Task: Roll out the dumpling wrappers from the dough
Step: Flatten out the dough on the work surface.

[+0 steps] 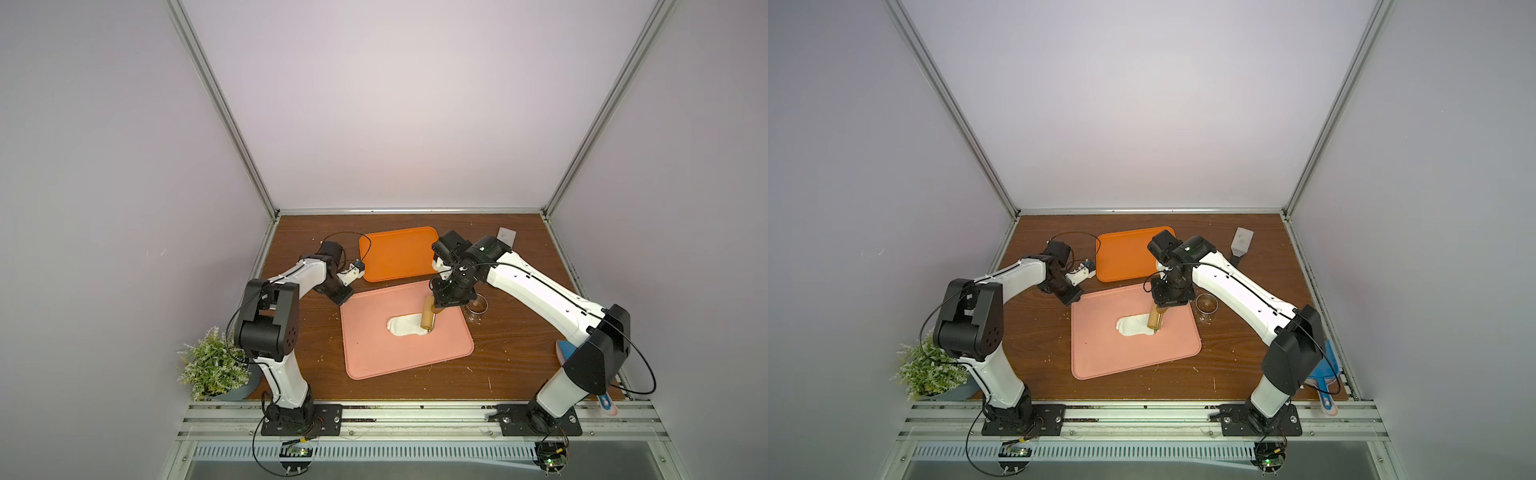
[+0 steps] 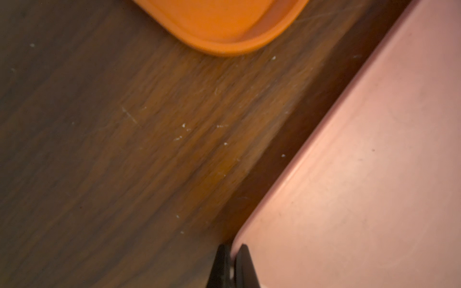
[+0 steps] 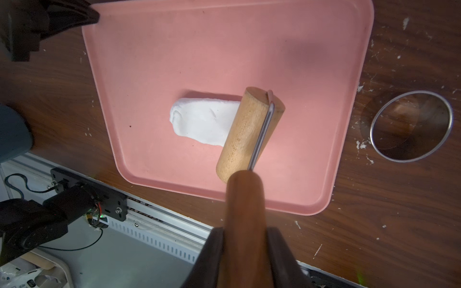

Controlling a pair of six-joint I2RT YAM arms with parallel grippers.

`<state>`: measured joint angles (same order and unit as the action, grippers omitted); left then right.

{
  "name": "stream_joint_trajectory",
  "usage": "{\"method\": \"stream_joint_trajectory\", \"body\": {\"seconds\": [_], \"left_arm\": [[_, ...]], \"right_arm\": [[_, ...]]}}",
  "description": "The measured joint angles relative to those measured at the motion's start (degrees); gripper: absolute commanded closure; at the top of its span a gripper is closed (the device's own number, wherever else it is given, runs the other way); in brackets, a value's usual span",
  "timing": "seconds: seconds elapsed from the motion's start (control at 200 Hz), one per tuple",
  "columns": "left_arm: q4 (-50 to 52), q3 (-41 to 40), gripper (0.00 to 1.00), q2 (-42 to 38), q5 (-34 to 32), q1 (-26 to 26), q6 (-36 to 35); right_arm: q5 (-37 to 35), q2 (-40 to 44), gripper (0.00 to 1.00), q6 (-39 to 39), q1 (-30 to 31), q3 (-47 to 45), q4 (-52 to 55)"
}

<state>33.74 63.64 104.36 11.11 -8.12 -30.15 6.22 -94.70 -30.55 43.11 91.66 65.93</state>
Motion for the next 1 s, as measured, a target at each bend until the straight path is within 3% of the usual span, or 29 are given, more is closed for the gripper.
{"method": "stream_joint_trajectory", "body": {"seconds": [0.275,1.001], "left_arm": [[0.0,0.0,1.00,0.0,0.0,0.0,0.0],[0.1,0.2,1.00,0.2,0.0,0.0,0.0]], "right_arm": [[-1.0,-4.1,1.00,-0.3,0.7,-3.1,-1.0],[1.8,-5.1,1.00,-3.8,-2.6,-9.0,-5.3]]}}
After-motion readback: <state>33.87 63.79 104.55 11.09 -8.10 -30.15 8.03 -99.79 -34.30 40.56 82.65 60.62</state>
